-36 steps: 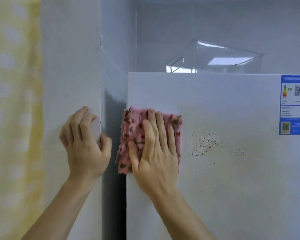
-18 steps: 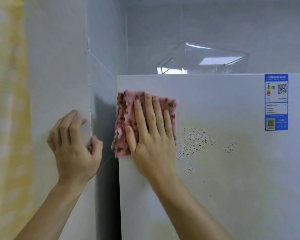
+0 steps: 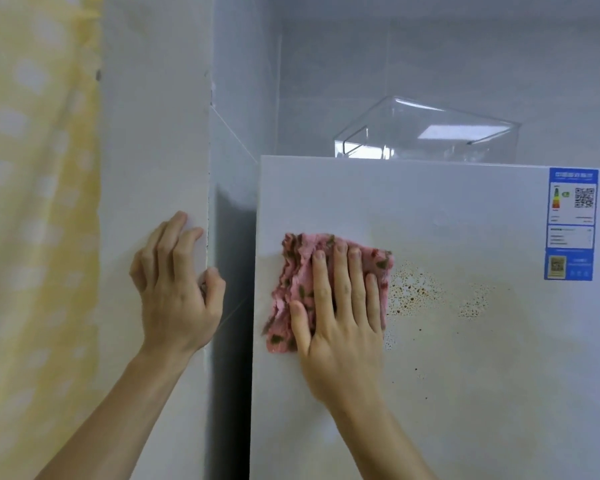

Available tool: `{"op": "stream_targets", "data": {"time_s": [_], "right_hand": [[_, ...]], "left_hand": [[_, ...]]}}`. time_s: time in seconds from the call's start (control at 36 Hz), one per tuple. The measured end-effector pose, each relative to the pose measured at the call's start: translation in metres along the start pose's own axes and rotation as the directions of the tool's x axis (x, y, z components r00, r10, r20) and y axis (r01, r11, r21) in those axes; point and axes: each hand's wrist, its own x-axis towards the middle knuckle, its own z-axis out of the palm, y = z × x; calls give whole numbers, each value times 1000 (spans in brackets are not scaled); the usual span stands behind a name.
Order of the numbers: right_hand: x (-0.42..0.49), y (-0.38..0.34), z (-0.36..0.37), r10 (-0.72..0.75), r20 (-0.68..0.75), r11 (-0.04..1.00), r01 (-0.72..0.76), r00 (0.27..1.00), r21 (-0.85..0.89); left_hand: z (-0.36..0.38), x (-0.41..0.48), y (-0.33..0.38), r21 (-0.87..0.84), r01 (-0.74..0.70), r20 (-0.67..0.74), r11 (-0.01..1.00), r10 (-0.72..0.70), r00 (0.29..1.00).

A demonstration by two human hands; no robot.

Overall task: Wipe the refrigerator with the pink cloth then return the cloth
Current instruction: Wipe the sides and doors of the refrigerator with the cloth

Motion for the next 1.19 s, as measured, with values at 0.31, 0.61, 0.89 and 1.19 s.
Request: {"op": "stream_targets", "data": {"time_s": [0.31, 0.61, 0.89, 1.19], "right_hand": [[104, 22, -12, 40, -89, 999, -42, 995, -17], [70, 29, -15, 86, -94, 996, -87, 992, -14], [57, 37, -16, 29, -76, 1000, -30, 997, 0], [131, 42, -19, 63, -106, 998, -63, 992, -4]], "left_hand": [[-5, 1, 4, -5, 38, 13, 999, -38, 999], [0, 14, 71, -151, -43, 50, 988, 51, 997], [27, 13, 98, -227, 19, 72, 974, -3, 997], [28, 16, 95, -244, 2, 44, 970, 9, 999]]}}
